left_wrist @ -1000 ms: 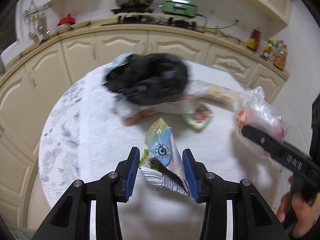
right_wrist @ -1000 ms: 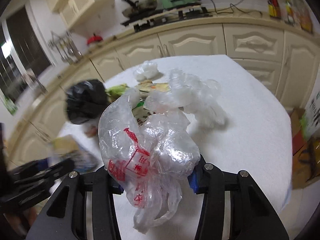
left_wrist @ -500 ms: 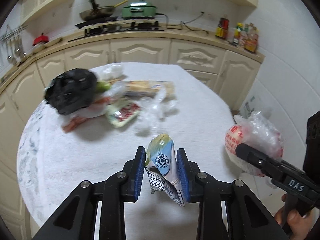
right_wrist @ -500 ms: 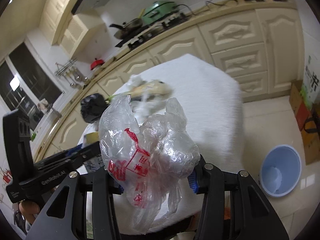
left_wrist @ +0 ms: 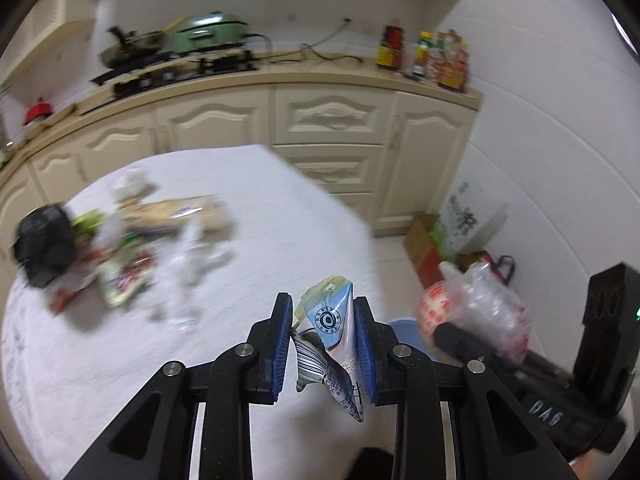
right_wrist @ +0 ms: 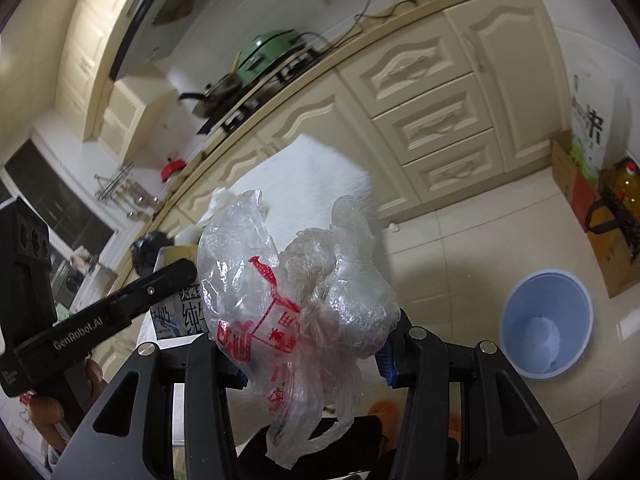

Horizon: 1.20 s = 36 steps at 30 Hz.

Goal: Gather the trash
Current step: 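Carry the wrapper and clear bags with both grippers toward the blue bin, then open the left gripper over the bin while the right releases the clear bags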

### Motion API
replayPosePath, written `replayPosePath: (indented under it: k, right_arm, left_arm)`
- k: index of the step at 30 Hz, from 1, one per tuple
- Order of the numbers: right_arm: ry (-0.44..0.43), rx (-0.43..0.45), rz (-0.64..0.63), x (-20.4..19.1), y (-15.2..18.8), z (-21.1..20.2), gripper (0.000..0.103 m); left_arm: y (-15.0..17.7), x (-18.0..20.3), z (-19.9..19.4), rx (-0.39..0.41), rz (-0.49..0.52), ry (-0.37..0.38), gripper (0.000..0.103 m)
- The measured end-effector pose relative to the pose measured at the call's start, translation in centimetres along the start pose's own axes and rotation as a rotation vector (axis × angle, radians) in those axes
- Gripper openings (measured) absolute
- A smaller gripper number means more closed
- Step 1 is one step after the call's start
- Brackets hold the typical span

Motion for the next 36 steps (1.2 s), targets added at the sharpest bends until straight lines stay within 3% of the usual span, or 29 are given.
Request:
replayPosePath:
  k: [2, 7, 13, 19, 22, 24, 29, 34, 36]
  right_arm:
    - [0.031, 0.022, 0.033, 1.9, -0.1, -1.0, 0.047]
    - [0.206, 0.042, 0.097, 8.1, 0.1, -3.9, 0.047]
    - [0.382, -0.036, 0.199, 16.2, 2.3, -3.1, 0.047]
    - [0.443, -0.148, 0.296, 22.4, 6.2, 0.2, 0.047]
    - [0.447, -0.197, 0.334, 24.3, 8.0, 2.1, 0.047]
    - [0.449, -0.226, 0.353, 25.4, 8.9, 3.3, 0.047]
    - [0.453, -0.269, 0.373, 27.6, 10.4, 5.0, 0.047]
    - [0.458, -0.258, 0.382, 28.5, 10.0, 6.1, 0.051]
    - [0.472, -0.245, 0.374, 28.5, 9.6, 6.1, 0.060]
  left_arm:
    - [-0.7, 3.0, 1.8, -0.011, 0.055, 0.027, 0.026]
    - [-1.7, 8.8, 8.5, -0.095, 0.147, 0.093, 0.026]
    - [-1.4, 14.0, 19.5, -0.232, 0.206, 0.072, 0.026]
    - [-1.0, 18.3, 29.1, -0.340, 0.215, 0.060, 0.027]
    - [-1.4, 19.9, 32.7, -0.370, 0.221, 0.050, 0.033]
    - [-1.6, 20.4, 34.2, -0.369, 0.228, 0.045, 0.036]
    - [-0.3, 21.6, 36.3, -0.362, 0.243, 0.027, 0.055]
    - [0.5, 22.3, 36.3, -0.352, 0.242, 0.019, 0.057]
    - [1.0, 22.1, 34.4, -0.356, 0.238, 0.018, 0.057]
Point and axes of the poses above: each gripper's, at about its wrist camera, not at the fingertips, and z roughly the way its jaws point, x to its right, y to its underside, the point moved 3 cm from there along z, roughly the way its jaws point, and after that the axes turned 14 degrees about -z, right-handed, at the moved point
